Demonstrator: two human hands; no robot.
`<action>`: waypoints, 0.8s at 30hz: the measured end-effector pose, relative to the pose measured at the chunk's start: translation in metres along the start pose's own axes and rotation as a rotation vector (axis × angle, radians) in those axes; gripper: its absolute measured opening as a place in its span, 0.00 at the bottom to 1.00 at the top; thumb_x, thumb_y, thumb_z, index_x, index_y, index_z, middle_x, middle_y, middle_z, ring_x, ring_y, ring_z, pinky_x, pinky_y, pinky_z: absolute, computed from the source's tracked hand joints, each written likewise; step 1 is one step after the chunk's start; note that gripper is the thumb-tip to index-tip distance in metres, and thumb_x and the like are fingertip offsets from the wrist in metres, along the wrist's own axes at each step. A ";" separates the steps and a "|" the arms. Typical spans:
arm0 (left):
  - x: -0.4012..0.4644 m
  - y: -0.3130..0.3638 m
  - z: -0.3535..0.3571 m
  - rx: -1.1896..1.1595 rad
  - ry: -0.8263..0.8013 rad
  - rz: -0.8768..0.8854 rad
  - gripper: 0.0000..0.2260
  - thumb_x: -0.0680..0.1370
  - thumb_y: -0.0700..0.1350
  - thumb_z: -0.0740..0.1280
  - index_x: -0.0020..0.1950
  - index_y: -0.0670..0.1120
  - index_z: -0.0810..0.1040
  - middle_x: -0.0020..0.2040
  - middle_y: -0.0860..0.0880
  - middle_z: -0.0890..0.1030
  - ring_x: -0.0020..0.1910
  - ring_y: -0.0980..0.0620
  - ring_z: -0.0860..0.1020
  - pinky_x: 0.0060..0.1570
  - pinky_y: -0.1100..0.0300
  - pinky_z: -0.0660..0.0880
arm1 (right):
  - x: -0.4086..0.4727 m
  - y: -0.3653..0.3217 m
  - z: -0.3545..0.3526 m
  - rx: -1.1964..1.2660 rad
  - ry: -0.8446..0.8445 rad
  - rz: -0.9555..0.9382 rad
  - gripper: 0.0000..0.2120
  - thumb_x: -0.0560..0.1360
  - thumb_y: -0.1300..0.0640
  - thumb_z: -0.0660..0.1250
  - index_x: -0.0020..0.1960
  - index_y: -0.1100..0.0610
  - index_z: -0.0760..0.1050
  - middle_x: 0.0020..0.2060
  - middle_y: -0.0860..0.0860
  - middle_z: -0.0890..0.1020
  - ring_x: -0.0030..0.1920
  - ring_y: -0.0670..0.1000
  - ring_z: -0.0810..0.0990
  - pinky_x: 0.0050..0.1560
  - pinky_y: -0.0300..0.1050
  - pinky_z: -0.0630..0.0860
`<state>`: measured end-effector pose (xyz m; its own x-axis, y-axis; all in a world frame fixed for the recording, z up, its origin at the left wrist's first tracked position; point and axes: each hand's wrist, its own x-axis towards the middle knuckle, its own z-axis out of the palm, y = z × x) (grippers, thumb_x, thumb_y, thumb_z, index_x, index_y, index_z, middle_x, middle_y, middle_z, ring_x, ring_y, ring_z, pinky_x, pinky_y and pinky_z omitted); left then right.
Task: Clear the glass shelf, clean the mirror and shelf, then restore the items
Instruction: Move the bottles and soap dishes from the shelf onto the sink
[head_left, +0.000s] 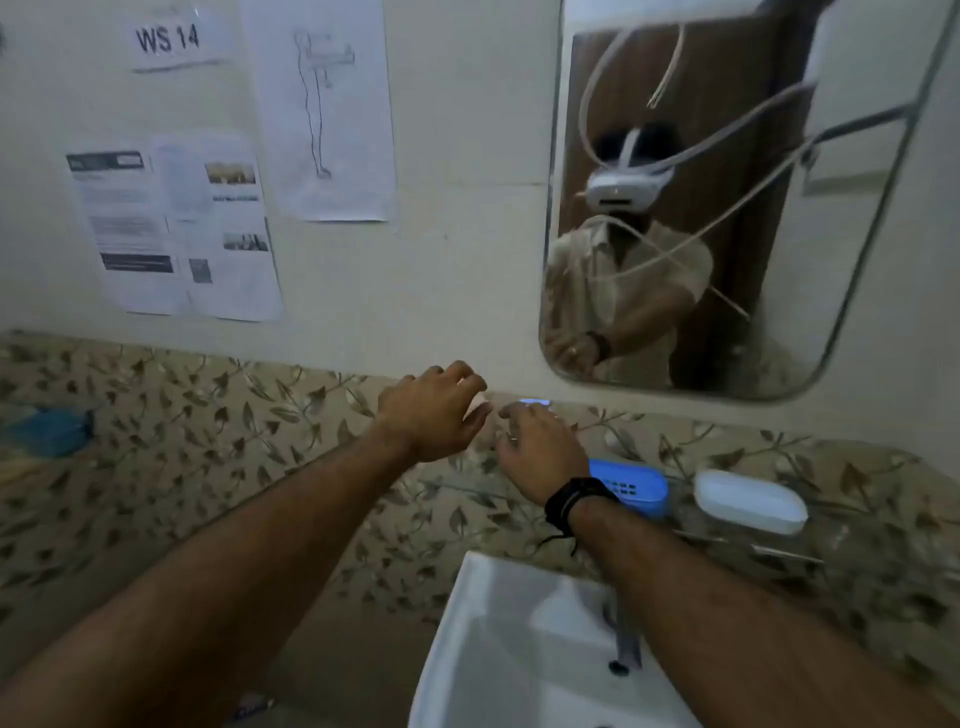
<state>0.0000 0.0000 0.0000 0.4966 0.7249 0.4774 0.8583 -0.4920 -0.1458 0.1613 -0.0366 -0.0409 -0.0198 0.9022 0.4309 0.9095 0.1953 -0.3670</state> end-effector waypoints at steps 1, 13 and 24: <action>0.001 -0.009 0.006 -0.027 -0.016 -0.008 0.21 0.80 0.62 0.53 0.65 0.52 0.72 0.65 0.51 0.73 0.58 0.46 0.76 0.51 0.45 0.77 | 0.005 -0.004 0.009 0.037 -0.034 0.041 0.19 0.77 0.50 0.59 0.67 0.53 0.71 0.63 0.54 0.77 0.62 0.58 0.75 0.61 0.52 0.73; 0.021 -0.066 0.114 -0.402 -0.184 -0.092 0.29 0.79 0.55 0.63 0.76 0.46 0.60 0.68 0.43 0.73 0.61 0.42 0.76 0.55 0.55 0.72 | 0.039 -0.026 0.078 0.167 0.018 0.309 0.25 0.75 0.56 0.64 0.69 0.61 0.63 0.65 0.61 0.69 0.63 0.65 0.72 0.60 0.54 0.70; 0.040 -0.068 0.139 -0.559 -0.084 -0.032 0.14 0.80 0.52 0.62 0.62 0.47 0.74 0.53 0.49 0.84 0.50 0.46 0.81 0.46 0.54 0.77 | 0.061 -0.035 0.093 0.169 0.051 0.425 0.21 0.78 0.53 0.61 0.69 0.60 0.63 0.65 0.60 0.69 0.63 0.62 0.72 0.61 0.52 0.70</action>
<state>-0.0202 0.1299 -0.0914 0.4995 0.7684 0.3999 0.6858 -0.6329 0.3595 0.0896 0.0475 -0.0785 0.3645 0.8966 0.2514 0.7520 -0.1242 -0.6473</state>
